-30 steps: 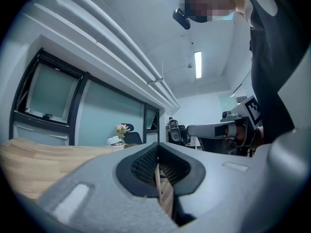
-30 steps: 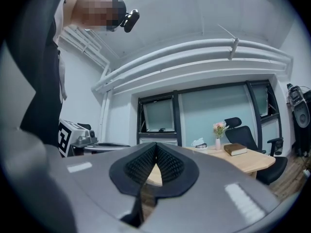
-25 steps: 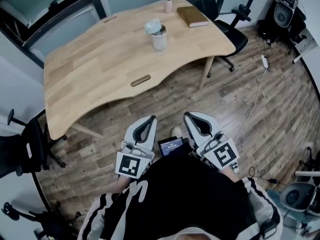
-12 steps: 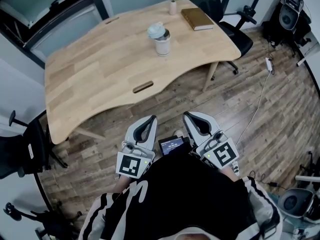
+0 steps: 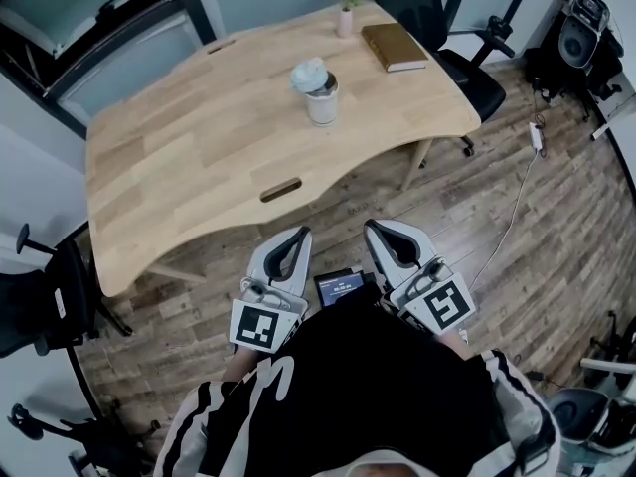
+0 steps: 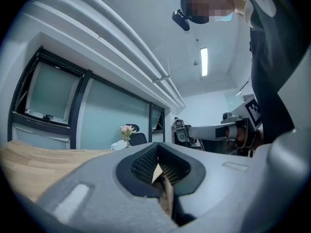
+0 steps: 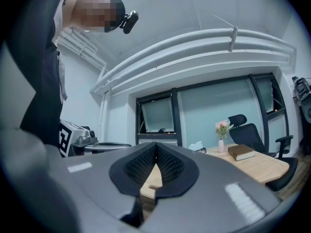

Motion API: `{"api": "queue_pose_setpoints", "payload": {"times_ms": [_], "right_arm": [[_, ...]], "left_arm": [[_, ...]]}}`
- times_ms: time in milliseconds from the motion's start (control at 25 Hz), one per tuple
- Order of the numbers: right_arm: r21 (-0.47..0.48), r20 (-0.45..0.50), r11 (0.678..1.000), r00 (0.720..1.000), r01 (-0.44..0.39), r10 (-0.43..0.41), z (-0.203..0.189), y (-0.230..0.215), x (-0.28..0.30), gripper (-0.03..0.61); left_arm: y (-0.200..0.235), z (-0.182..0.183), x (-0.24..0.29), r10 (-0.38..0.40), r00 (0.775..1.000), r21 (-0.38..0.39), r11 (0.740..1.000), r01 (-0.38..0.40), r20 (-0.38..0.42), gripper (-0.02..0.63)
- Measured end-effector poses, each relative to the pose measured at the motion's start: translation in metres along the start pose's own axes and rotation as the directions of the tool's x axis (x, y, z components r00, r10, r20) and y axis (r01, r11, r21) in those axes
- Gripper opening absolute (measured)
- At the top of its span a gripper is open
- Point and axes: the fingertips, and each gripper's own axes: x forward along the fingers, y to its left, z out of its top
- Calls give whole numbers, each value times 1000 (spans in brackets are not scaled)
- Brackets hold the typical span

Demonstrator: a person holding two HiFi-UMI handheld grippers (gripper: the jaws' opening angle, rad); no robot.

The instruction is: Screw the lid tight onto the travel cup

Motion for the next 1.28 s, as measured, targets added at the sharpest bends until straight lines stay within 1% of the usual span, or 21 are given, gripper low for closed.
{"api": "queue_pose_setpoints", "payload": {"times_ms": [280, 440, 680, 960, 1120, 1280], "right_arm": [[13, -6, 1000, 1000, -8, 8, 1, -34, 16, -2], [18, -3, 1000, 1000, -23, 23, 2, -51, 27, -2], [9, 4, 999, 999, -42, 42, 3, -74, 39, -2], [-6, 13, 999, 999, -52, 52, 9, -100, 45, -2], [4, 9, 999, 999, -53, 53, 5, -116, 45, -2], [22, 1, 998, 998, -67, 67, 0, -126, 46, -2]], "left_arm": [[8, 0, 35, 1, 1000, -2, 1000, -1, -8, 2], [16, -2, 52, 16, 1000, -1, 1000, -16, -14, 2], [25, 0, 77, 32, 999, 18, 999, -32, -2, 2], [27, 1, 103, 39, 999, 20, 999, -40, 10, 2], [23, -2, 119, 32, 999, 17, 999, -32, 7, 2], [23, -3, 131, 42, 999, 12, 999, -42, 10, 2]]}}
